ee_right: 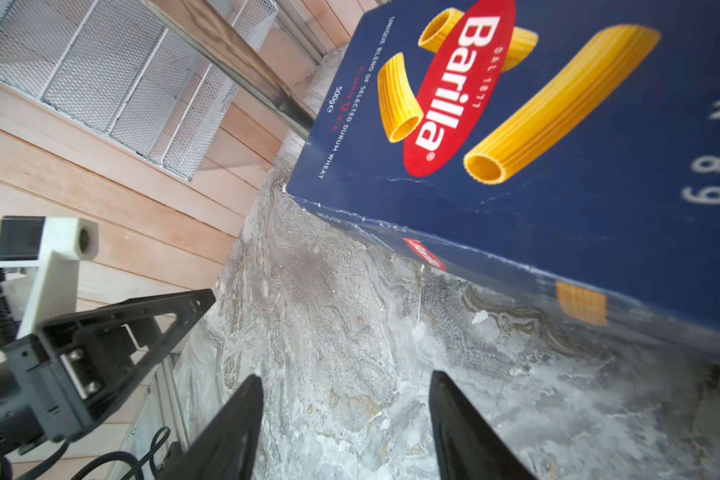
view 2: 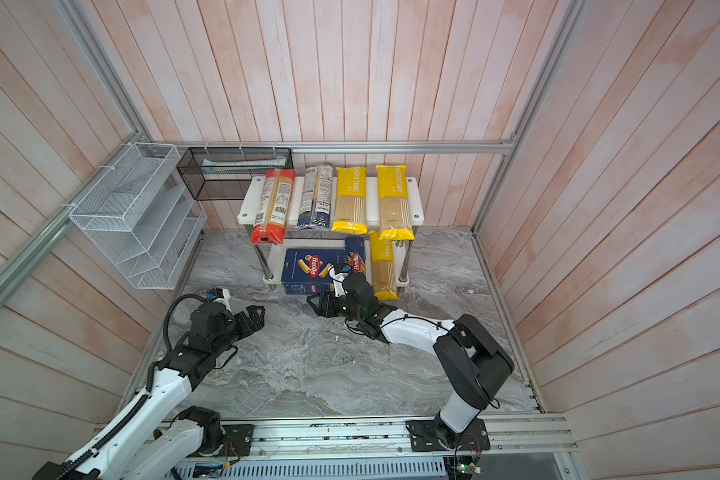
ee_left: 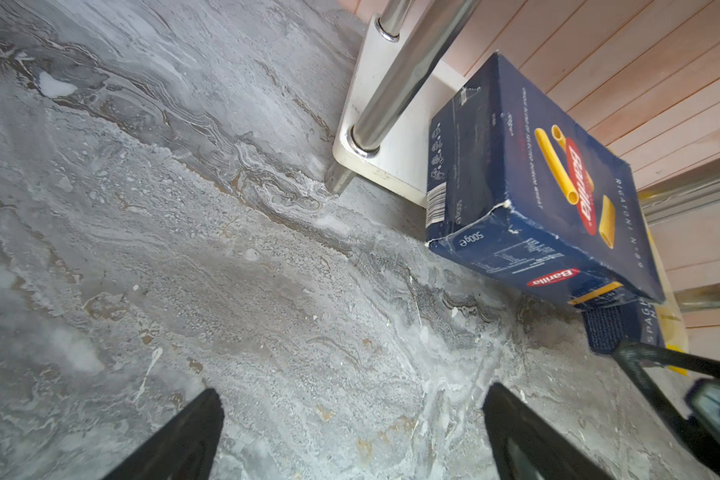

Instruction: Place and organize the pasta boxes and bags onto the shelf

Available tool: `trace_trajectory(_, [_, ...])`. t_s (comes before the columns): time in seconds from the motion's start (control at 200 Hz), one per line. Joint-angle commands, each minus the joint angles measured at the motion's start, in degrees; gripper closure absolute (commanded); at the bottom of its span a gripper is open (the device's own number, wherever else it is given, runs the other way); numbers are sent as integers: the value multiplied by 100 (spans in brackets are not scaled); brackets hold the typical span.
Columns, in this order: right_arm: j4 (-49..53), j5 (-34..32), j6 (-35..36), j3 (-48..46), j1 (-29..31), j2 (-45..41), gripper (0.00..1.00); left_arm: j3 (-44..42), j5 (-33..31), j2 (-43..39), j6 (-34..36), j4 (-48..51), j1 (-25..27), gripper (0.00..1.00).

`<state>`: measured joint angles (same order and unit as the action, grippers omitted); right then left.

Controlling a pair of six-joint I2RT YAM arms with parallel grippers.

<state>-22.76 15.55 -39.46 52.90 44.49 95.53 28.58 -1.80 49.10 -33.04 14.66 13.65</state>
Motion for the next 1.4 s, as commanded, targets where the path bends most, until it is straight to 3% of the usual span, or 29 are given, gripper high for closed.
trace_trajectory(0.0, [-211,93,-35,321,21,211,37,-135,-223,-66,16,92,-24,0])
trace_trajectory(0.42, [123,325,114,1643,3,1387,37,-217,-321,-135,148,-59,-24,0])
trace_trajectory(1.005, [515,684,431,2843,-314,2251,37,-267,-745,-336,398,-137,-33,0])
trace_trajectory(1.2, [484,566,545,2293,-292,1676,37,-257,-1089,-398,632,-455,-37,0])
trace_trajectory(1.39, [752,-337,896,836,-312,14,35,-448,-1595,-598,1288,-1290,-51,0])
